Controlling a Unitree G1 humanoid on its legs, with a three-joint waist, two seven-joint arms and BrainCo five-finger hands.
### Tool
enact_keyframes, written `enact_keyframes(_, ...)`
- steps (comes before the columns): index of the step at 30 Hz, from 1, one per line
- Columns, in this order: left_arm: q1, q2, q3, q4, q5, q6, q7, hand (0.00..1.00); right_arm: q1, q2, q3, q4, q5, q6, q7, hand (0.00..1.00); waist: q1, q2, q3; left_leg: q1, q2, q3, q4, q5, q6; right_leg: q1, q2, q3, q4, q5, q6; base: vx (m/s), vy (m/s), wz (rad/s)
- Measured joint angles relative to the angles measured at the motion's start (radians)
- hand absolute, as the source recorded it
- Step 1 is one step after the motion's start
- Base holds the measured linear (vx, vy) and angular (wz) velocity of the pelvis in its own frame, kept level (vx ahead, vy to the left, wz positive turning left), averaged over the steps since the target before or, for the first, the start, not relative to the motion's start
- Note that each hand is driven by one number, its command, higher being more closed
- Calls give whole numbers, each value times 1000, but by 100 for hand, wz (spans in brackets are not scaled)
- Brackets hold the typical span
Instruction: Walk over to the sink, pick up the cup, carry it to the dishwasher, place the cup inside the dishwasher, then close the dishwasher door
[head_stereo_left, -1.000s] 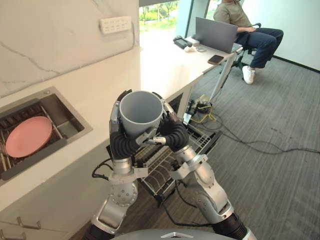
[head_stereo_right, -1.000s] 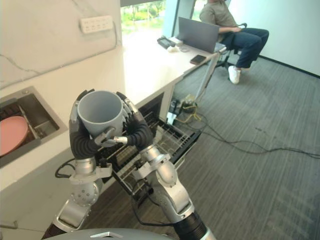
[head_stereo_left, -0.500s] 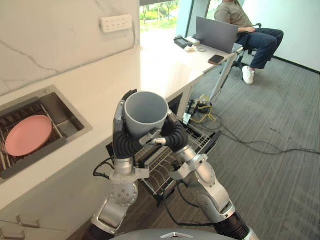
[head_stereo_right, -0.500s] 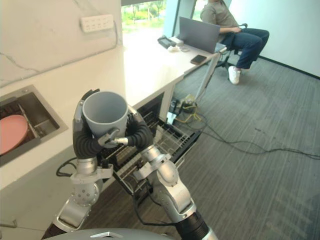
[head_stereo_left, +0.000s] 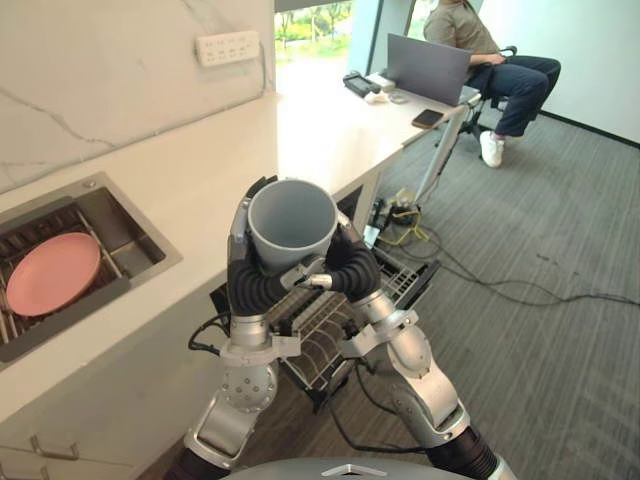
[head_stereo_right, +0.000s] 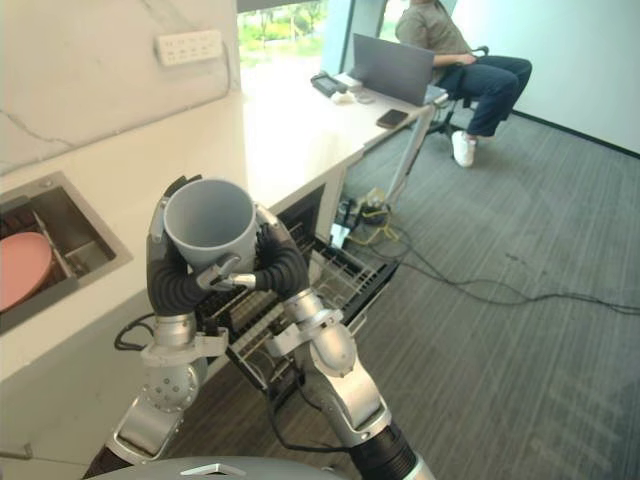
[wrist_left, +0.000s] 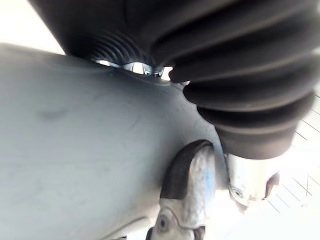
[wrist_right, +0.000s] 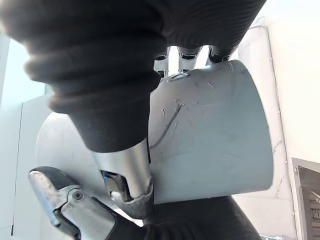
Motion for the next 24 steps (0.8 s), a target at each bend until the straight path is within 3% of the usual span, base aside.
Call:
enact_keyframes(22, 15, 3, -35, 45, -67, -3, -72, 0, 0, 51, -61, -24, 24, -21, -123, 100, -5, 17, 13, -9, -1, 7, 0, -1, 0, -14, 0, 8, -2, 3, 2, 0, 0, 0)
enact_keyframes(24, 21, 3, -32, 62, -111, -1, -109, 0, 0, 51, -80, -24, 24, -21, -141, 100, -7, 17, 13, -8, -1, 7, 0, -1, 0, -13, 0, 8, -2, 3, 2, 0, 0, 0)
